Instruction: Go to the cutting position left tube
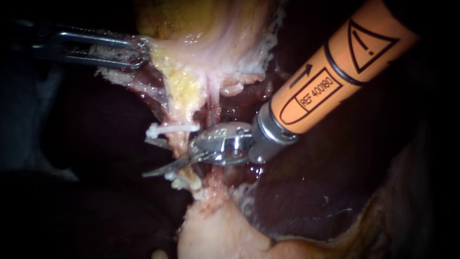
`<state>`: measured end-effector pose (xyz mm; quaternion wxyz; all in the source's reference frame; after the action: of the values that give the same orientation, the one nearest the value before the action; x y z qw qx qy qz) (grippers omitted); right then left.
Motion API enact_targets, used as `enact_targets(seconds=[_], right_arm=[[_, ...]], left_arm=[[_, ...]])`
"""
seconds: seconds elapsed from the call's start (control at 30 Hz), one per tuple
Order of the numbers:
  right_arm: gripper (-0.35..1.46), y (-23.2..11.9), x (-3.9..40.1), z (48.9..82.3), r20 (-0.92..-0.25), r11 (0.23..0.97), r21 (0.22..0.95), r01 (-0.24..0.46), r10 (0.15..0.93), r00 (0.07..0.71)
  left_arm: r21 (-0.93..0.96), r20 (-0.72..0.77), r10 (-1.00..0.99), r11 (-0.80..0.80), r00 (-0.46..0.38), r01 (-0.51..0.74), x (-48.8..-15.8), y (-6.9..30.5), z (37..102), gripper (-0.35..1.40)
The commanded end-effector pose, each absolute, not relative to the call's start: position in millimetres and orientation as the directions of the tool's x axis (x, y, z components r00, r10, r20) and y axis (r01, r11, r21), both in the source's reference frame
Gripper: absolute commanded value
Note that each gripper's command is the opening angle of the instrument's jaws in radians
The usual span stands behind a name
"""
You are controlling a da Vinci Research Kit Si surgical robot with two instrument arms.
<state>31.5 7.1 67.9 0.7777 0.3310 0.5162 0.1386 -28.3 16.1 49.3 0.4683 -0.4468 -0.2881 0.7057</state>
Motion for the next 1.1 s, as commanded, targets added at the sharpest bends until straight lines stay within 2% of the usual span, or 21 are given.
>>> enact_targets(seconds=[0.03,0.47,1.1], right_arm=[[1.38,7.0,31.5,67.4,-0.714,0.738,0.661,0.138,0.561,0.419],[1.38,6.9,32.0,62.5,-0.707,0.686,0.699,0.204,0.619,0.342],[1.38,7.1,32.1,61.9,-0.696,0.662,0.714,0.225,0.641,0.323]], left_arm=[[-0.825,-0.361,0.918,-0.396,-0.162,-0.404,-28.3,16.1,49.3,-0.35],[-0.825,-0.362,0.918,-0.396,-0.162,-0.403,-28.2,16.1,49.4,-0.35],[-0.825,-0.362,0.918,-0.396,-0.162,-0.403,-28.1,16.1,49.5,-0.35]])
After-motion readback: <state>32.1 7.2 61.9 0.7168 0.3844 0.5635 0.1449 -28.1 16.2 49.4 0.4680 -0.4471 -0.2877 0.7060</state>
